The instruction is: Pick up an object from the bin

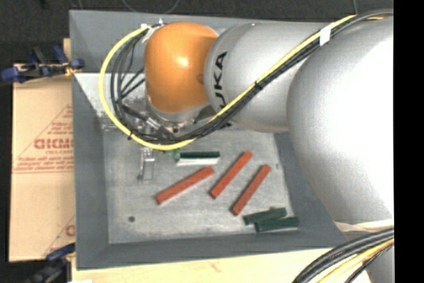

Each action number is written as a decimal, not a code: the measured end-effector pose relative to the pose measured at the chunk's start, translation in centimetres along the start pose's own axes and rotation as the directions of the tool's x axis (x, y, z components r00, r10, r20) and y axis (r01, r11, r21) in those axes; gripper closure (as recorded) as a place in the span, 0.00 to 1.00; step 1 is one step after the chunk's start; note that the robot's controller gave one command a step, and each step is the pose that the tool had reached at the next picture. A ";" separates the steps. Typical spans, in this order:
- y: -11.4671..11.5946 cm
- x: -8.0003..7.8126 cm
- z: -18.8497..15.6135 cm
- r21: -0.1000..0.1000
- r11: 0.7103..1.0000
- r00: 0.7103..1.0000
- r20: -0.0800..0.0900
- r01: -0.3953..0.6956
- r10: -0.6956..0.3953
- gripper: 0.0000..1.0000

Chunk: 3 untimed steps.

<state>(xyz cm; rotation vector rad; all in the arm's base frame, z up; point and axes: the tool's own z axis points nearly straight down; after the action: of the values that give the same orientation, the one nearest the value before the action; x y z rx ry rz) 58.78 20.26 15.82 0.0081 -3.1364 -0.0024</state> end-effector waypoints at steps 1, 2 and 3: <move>-5.7 -2.6 9.0 0.005 0.987 0.987 0.004 0.159 -0.159 0.00; -14.4 -1.9 8.7 0.007 0.960 0.960 0.006 0.280 -0.280 0.00; -13.8 -1.9 8.7 0.001 0.960 0.960 0.008 0.281 -0.281 1.00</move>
Offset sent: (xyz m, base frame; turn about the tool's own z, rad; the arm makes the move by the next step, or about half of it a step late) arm 0.0253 -0.0528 -0.0882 -0.1638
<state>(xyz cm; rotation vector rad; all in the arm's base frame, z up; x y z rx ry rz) 60.69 6.53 7.13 0.4552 -3.1120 -0.0038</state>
